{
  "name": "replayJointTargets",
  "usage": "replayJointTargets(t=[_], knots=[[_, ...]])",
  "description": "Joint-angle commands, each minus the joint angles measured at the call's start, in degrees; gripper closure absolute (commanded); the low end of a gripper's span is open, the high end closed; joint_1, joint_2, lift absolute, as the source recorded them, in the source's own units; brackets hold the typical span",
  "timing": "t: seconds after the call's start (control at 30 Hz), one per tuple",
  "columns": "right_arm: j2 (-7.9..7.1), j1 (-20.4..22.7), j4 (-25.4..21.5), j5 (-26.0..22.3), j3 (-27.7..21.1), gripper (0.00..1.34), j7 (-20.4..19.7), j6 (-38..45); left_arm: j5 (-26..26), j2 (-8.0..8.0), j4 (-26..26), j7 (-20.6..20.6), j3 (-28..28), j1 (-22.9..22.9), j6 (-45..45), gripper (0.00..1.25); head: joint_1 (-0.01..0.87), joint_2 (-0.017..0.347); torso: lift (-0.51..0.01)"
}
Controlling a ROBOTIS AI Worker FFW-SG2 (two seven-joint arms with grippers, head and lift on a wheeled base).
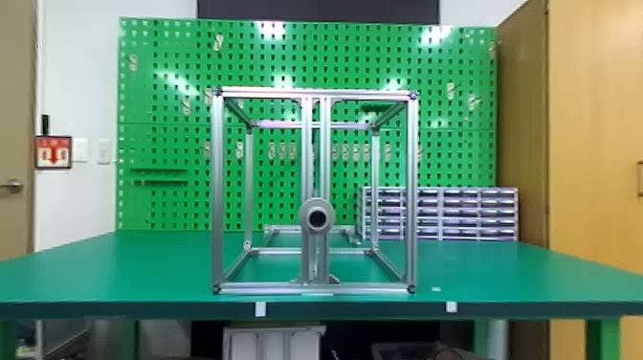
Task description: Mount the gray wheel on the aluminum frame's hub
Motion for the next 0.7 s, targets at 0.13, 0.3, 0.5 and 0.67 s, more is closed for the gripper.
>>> replayJointTargets(t=[0.13,0.3,0.5,0.67], knots=[[0.00,0.11,0.17,-0.18,0.12,1.15,0.00,0.00,0.17,0.06,0.00,0.00,-0.20,0.06,0.09,0.12,-0.005,0.006,-0.499],[0.09,0.02,0.17,-0.26,0.12,1.15,0.00,0.00,0.25,0.24,0.00,0.00,-0.37,-0.03,0.18,0.12,-0.005,0.006,-0.499],[0.09,-0.16,0.17,-0.44,0.12,1.15,0.00,0.00,0.61,0.32,0.00,0.00,-0.81,-0.12,0.35,0.12,-0.005,0.006,-0.499],[0.09,-0.51,-0.01,-1.49,0.21,1.15,0.00,0.00,0.96,0.32,-0.88,0.00,-0.81,-0.12,0.53,0.12,-0.005,0.006,-0.499]])
